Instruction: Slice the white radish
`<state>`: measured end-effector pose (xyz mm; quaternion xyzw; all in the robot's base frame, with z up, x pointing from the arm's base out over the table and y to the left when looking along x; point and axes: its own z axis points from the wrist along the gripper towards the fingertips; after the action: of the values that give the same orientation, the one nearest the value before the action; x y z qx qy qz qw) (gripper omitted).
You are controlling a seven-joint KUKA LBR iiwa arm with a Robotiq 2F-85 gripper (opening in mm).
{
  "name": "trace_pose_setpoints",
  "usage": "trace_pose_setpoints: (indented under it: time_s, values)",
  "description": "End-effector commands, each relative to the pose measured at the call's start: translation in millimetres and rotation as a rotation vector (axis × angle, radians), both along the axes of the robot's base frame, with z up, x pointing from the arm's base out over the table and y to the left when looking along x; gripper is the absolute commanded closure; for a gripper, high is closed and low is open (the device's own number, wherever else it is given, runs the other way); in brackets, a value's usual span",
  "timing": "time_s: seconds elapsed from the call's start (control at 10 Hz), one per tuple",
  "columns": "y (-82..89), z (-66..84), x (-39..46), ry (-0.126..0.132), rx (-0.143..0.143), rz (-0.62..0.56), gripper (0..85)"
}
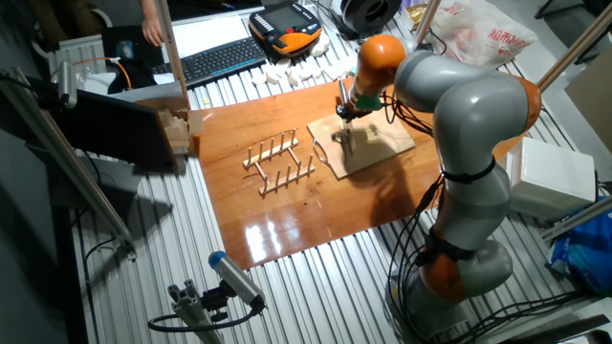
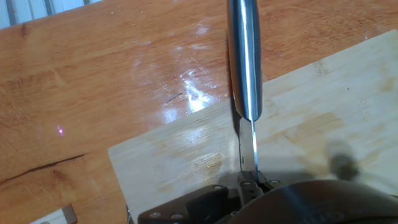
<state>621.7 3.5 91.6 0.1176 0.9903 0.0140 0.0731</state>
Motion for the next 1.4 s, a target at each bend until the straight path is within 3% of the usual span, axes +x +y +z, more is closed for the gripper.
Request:
trace_pose_setpoints:
  time_s: [0.0, 0.2, 0.3, 0.5, 0.8, 0.9, 1.3]
  values:
    - [2.8, -1.0, -0.6, 0.0, 0.001, -0.005, 85.0]
    - [3.9, -2.3, -0.3, -0.002, 0.006, -0.009, 85.0]
    - [4.9, -6.9, -0.4, -0.016, 0.015, -0.014, 85.0]
    - [6.4, -8.3, 0.2, -0.022, 0.004, -0.014, 85.0]
    - [1.4, 26.0, 1.0, 0.018, -0.016, 0.005, 85.0]
    - [0.2, 31.8, 0.0, 0.019, -0.026, 0.004, 85.0]
    - [-1.9, 20.1, -0.6, -0.004, -0.018, 0.001, 85.0]
